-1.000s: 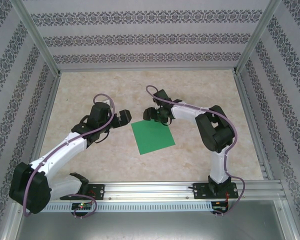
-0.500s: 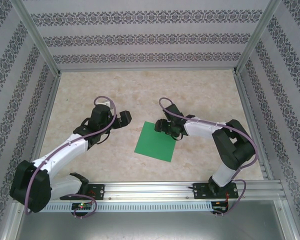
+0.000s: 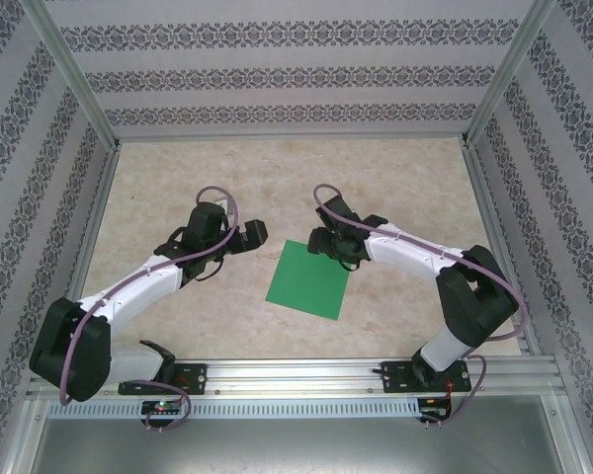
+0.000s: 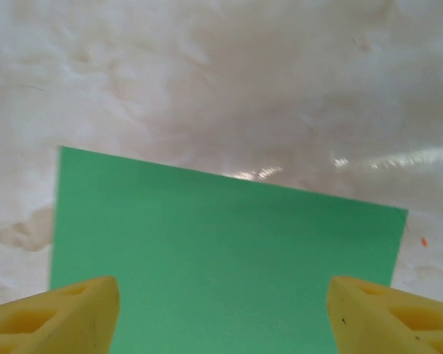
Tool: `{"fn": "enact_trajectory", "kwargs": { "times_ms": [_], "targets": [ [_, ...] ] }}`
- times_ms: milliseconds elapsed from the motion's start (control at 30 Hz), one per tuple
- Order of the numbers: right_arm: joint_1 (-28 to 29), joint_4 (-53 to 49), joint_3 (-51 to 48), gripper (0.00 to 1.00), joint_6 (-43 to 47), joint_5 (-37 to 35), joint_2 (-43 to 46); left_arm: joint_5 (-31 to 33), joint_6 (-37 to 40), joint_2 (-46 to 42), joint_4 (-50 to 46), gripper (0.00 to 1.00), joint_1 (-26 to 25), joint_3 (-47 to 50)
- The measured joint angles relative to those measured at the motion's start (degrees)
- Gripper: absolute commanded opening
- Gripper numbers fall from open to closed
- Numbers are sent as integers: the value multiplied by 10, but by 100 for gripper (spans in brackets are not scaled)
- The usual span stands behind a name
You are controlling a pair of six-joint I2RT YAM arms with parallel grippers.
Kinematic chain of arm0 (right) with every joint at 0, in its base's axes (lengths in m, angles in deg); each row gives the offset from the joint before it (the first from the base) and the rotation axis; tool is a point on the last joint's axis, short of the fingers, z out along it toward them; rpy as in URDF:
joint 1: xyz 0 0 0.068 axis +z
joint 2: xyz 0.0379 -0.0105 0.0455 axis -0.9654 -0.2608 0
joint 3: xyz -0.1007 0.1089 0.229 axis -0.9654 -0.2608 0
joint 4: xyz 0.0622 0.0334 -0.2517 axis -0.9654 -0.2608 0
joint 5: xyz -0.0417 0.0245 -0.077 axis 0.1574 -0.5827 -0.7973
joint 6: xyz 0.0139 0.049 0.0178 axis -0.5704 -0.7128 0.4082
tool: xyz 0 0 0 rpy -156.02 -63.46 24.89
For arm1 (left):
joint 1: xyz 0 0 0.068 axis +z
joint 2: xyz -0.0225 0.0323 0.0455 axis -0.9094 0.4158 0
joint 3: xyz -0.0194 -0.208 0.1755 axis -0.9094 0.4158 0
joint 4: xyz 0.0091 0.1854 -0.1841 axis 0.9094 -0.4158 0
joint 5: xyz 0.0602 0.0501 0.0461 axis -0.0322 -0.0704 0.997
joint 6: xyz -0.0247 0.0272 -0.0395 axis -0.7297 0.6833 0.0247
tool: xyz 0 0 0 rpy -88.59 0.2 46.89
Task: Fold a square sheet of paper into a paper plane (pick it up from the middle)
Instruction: Move the square sheet of paper to the center of the table.
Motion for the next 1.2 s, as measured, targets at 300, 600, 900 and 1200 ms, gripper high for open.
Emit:
{"fn": "enact_trajectory", "kwargs": {
  "times_ms": [300, 600, 900, 1200],
  "targets": [
    [-3, 1, 16, 73, 0, 15, -89, -1, 6, 9, 0, 100, 0, -10],
    [-4, 8, 79, 73, 49, 31, -141, 0, 15, 12, -12, 100, 0, -24],
    [-4, -9, 168, 73, 154, 64, -200, 5, 15, 7, -14, 100, 0, -25],
    [0, -75, 216, 75, 184, 56, -176, 44, 23, -7, 0, 100, 0, -7]
  ]
}}
